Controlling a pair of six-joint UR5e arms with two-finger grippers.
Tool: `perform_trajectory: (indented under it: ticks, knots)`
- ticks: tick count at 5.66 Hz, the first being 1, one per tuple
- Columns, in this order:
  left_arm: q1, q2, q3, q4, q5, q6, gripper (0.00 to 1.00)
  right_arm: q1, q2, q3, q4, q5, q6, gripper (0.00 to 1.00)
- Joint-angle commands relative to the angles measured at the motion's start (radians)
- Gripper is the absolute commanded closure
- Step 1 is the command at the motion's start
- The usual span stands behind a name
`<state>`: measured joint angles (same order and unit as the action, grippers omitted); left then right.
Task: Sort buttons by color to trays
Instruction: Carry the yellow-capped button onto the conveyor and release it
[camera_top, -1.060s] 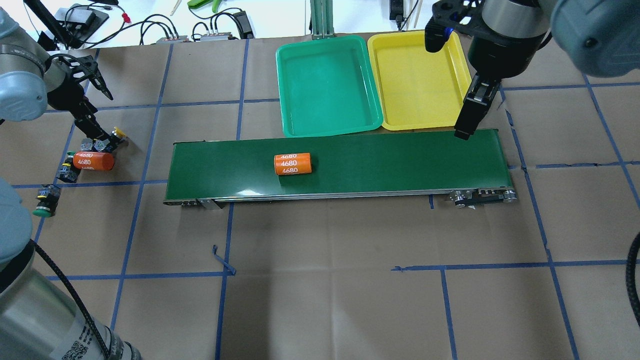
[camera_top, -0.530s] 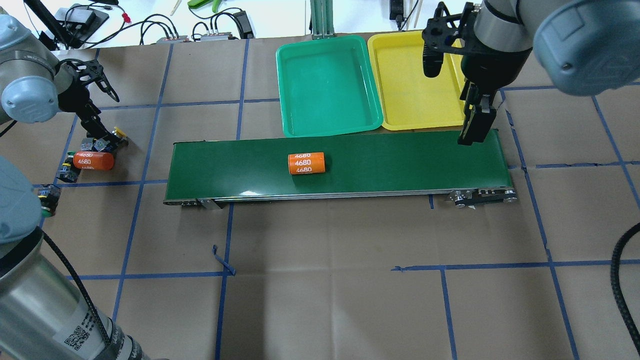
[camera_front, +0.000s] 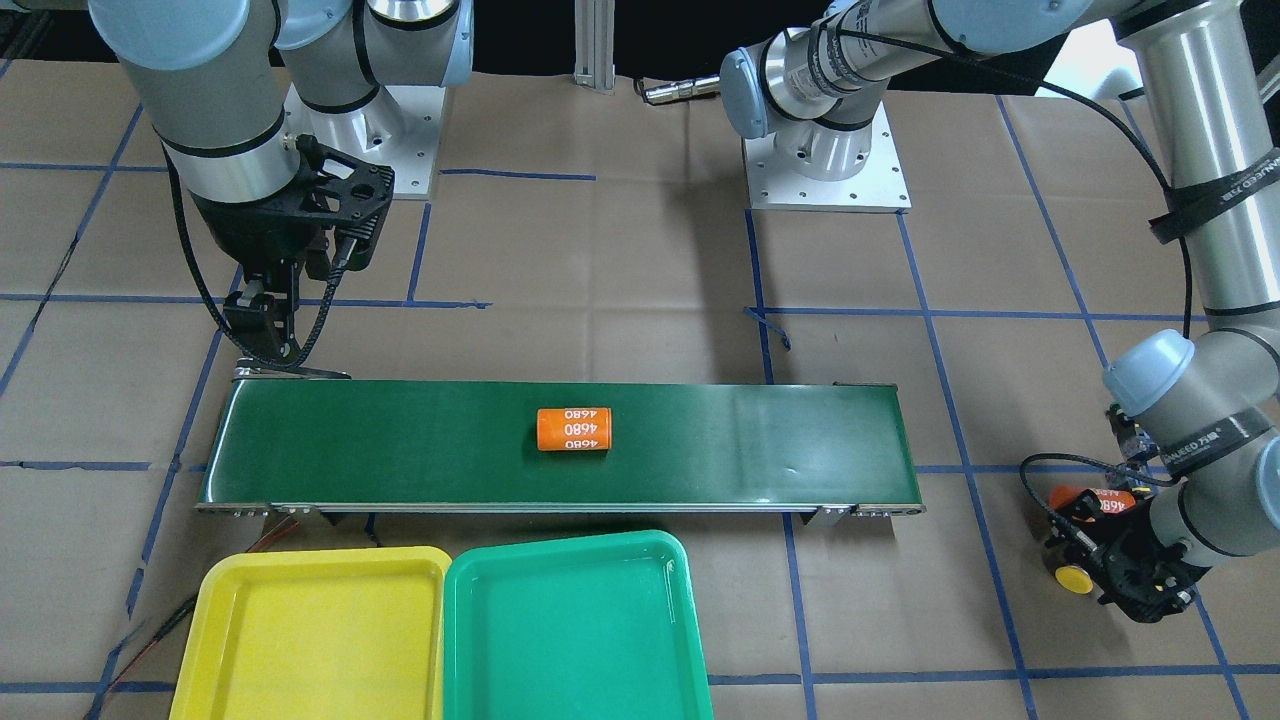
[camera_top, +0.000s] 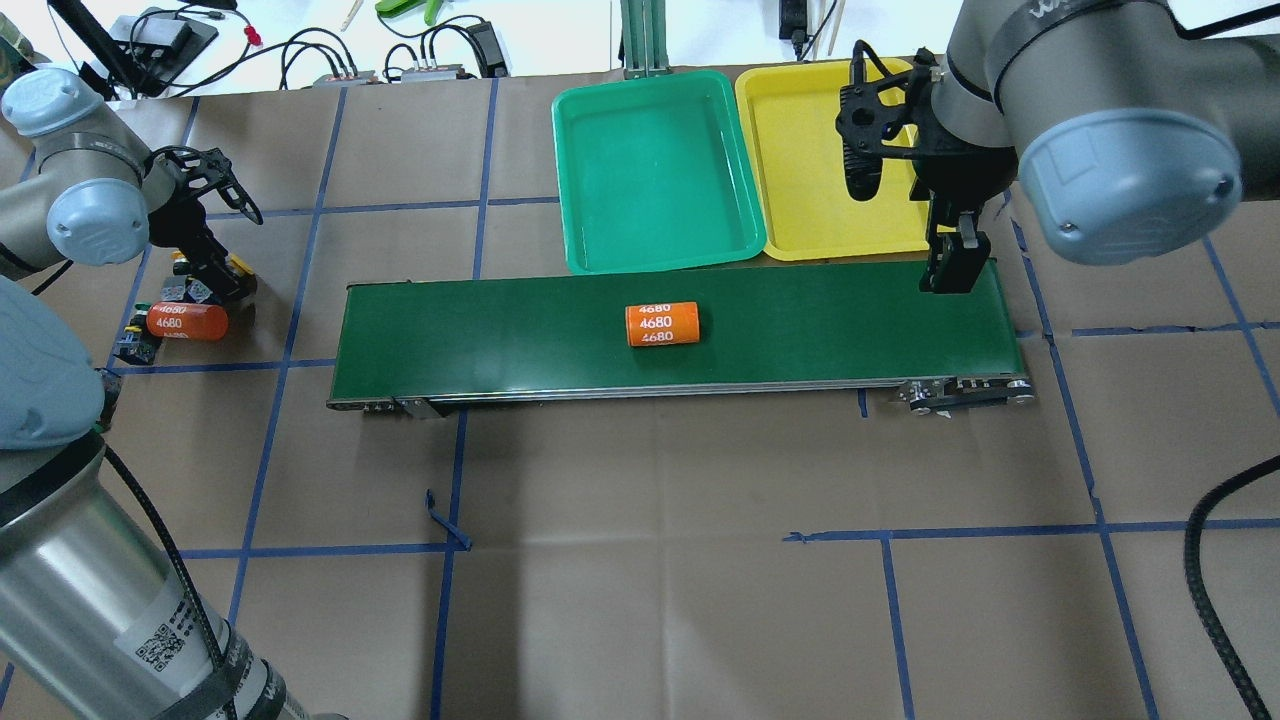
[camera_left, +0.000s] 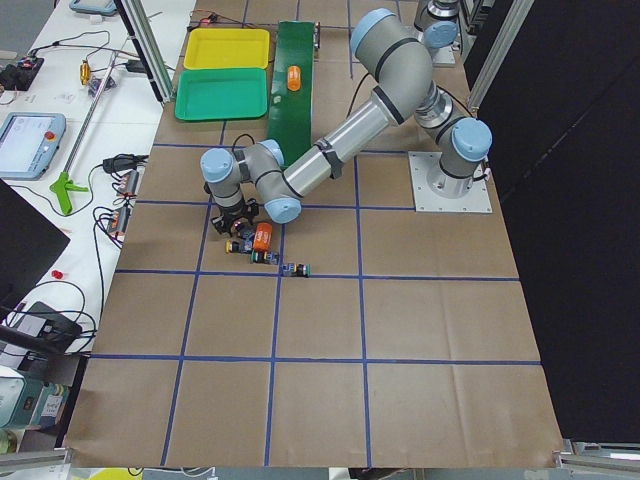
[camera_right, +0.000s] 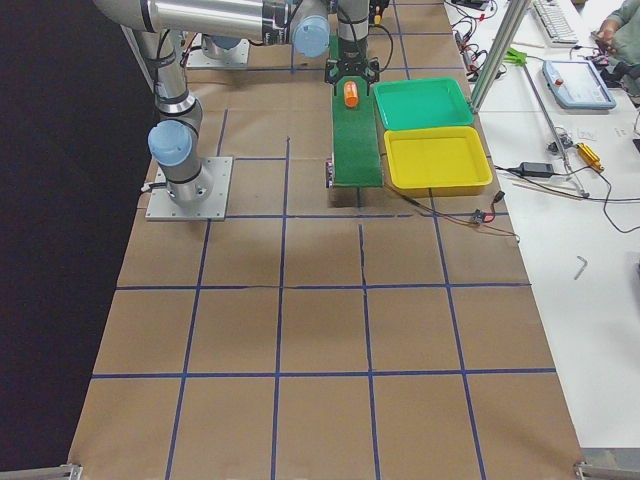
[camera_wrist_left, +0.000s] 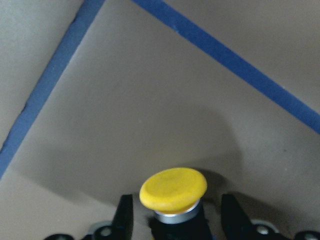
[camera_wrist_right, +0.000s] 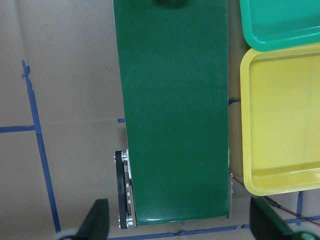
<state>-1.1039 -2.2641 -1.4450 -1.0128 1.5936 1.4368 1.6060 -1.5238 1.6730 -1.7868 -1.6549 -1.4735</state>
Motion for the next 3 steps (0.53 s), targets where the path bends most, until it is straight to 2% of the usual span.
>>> perform_trajectory:
  ticks: [1,3]
  knots:
    - [-0.007,0.046,-0.006,-0.047,0.000,-0.009,1.00,0.000,-0.001,-0.007,0.004,0.001,-0.034,0.00]
    - [-0.092,0.203,-0.029,-0.224,-0.010,0.025,1.00,0.000,0.002,-0.004,-0.016,0.047,0.001,0.00]
